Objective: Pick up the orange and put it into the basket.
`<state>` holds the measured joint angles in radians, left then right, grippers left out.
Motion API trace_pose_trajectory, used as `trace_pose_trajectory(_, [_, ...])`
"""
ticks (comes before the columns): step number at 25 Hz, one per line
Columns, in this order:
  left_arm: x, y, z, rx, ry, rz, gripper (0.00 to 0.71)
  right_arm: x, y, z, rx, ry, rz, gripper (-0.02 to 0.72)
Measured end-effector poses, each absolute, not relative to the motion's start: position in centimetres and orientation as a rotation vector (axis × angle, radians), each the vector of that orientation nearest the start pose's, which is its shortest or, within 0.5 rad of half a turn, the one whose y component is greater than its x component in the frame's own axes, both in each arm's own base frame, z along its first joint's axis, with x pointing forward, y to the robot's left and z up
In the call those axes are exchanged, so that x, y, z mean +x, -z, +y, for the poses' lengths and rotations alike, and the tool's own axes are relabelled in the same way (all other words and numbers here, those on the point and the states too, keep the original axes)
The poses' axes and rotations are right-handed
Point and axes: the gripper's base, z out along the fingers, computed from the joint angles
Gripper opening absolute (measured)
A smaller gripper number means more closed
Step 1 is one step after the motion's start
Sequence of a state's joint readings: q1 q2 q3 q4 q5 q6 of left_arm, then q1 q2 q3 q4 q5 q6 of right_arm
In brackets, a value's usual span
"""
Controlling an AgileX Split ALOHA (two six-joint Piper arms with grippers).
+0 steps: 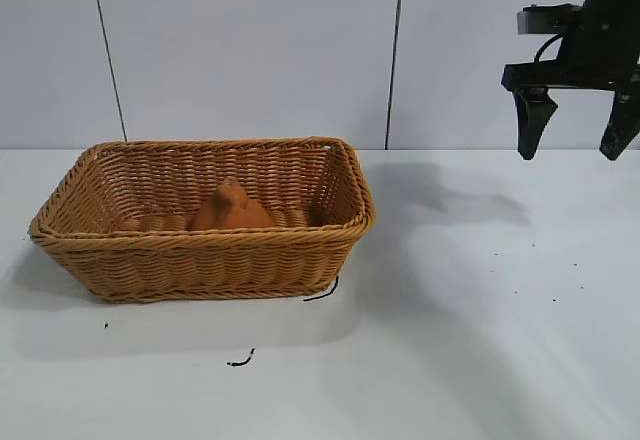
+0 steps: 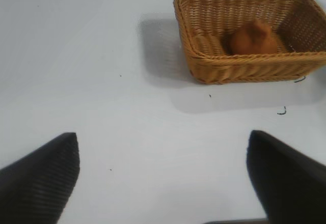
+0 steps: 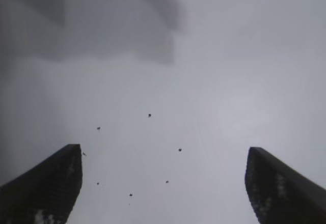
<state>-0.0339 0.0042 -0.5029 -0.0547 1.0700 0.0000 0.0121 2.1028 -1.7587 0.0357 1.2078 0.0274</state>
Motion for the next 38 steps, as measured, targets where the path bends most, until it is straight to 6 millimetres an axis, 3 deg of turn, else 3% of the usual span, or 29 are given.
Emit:
trace_pose_trajectory(4, [-0.5,-27.7,-0.4,0.038,0.087,2.055,0.639,39.0,-22.9,0.8,0.039,-0.060,3.076,0.625])
trace_pose_trajectory(13, [-0.5,-27.7,-0.4,0.038,0.087,2.055,0.639,24.1,-27.1,0.7,0.003,-0.065,3.055,0.625])
trace_pose_trajectory(17, [-0.5,-27.7,-0.4,0.038,0.087,2.054,0.639,18.5,-28.1,0.6,0.000,-0.065,2.961,0.625])
trace_pose_trajectory(22, [-0.5,-27.7,-0.4,0.038,0.087,2.054,0.639,12.3,-28.9,0.5,-0.037,-0.056,2.721,0.625])
trace_pose_trajectory(28, [-0.5,-27.7,-0.4,0.038,0.087,2.054,0.639,6.3,-27.1,0.5,-0.105,-0.040,2.480,0.625])
trace_pose_trajectory(32, [-0.5,-27.7,-0.4,0.038,0.087,2.054,0.639,3.5,-28.0,0.6,-0.101,-0.044,2.255,0.625])
trace_pose_trajectory(38, [-0.5,-27.7,-0.4,0.038,0.087,2.054,0.639,0.2,-28.2,0.5,-0.100,-0.037,2.050,0.625])
